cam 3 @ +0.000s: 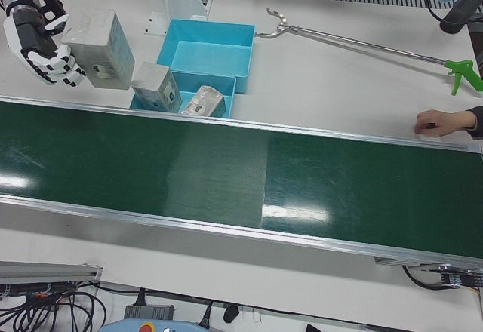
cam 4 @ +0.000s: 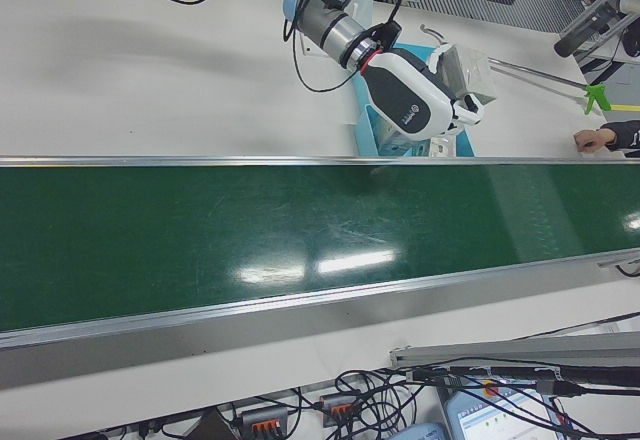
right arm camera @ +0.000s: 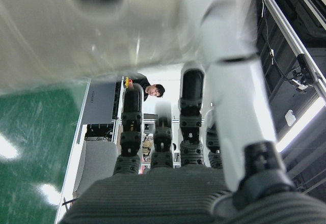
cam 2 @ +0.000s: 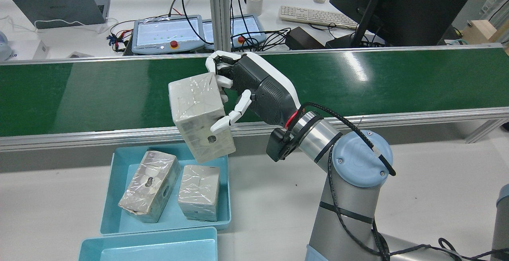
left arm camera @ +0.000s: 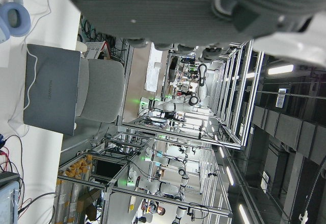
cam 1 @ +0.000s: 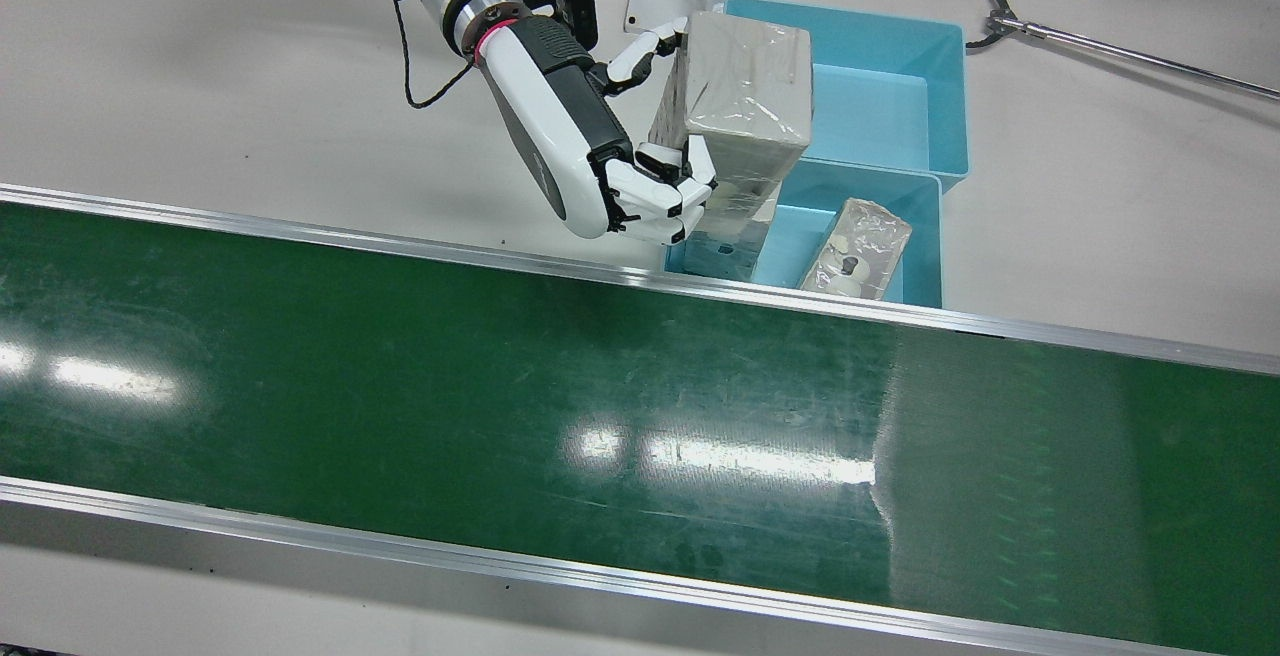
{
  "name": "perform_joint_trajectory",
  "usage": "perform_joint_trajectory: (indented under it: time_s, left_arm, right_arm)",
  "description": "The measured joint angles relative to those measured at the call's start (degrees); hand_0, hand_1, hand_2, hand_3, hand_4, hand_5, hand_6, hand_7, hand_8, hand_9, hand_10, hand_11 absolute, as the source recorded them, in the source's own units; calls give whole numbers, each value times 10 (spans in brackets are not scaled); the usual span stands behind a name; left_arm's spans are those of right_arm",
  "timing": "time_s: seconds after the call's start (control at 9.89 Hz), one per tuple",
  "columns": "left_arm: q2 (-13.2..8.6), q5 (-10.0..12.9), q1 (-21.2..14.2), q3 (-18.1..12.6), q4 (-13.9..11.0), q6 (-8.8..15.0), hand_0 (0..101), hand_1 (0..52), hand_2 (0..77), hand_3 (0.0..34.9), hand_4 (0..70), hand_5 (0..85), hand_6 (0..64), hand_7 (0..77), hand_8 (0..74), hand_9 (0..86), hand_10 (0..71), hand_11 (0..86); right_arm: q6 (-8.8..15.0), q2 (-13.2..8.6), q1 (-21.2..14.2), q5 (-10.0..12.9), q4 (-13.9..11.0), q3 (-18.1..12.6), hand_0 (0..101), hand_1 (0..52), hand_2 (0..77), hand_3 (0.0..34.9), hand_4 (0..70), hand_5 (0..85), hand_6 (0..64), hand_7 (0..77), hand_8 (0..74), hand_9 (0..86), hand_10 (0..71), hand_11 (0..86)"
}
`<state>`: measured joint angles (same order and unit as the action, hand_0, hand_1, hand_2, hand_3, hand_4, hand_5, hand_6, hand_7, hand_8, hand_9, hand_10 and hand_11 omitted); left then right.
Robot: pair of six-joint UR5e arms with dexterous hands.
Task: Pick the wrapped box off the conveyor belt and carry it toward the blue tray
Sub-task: 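Carry the held box with the right hand toward the blue tray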
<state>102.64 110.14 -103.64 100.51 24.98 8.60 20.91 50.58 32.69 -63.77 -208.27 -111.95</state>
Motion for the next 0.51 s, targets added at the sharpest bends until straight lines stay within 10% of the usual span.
perform_joint_trajectory:
  time_s: [0.1, 0.2, 0.3, 0.4, 0.51]
  left_arm:
    - [0, 0, 0, 0, 0, 0, 0, 0, 5, 0, 0, 11, 5, 0, 0, 0, 5, 0]
    - [0, 0, 0, 0, 0, 0, 0, 0, 5, 0, 0, 11, 0, 0, 0, 0, 5, 0]
    - [0, 0, 0, 0, 0, 0, 0, 0, 5, 0, 0, 11, 0, 0, 0, 0, 5, 0]
    - [0, 0, 0, 0, 0, 0, 0, 0, 5, 0, 0, 11, 0, 0, 0, 0, 5, 0]
    - [0, 0, 0, 0, 0, 0, 0, 0, 5, 0, 0, 11, 0, 0, 0, 0, 0, 0]
  right_arm:
    - [2, -3, -4, -1, 2, 8, 522, 38, 196, 8, 267, 660, 540, 693, 322, 671, 355, 720]
    - [4, -9, -6, -2, 4, 17, 526, 365, 273, 46, 235, 622, 458, 185, 136, 54, 191, 65]
    - [4, -17, -10, -5, 5, 27, 499, 202, 147, 85, 213, 496, 387, 251, 0, 5, 0, 11]
    - [4, -24, -13, -8, 6, 34, 496, 93, 180, 133, 196, 365, 262, 278, 0, 5, 0, 5]
    - [4, -28, -15, -12, 6, 37, 496, 93, 180, 133, 196, 365, 262, 278, 0, 5, 0, 5]
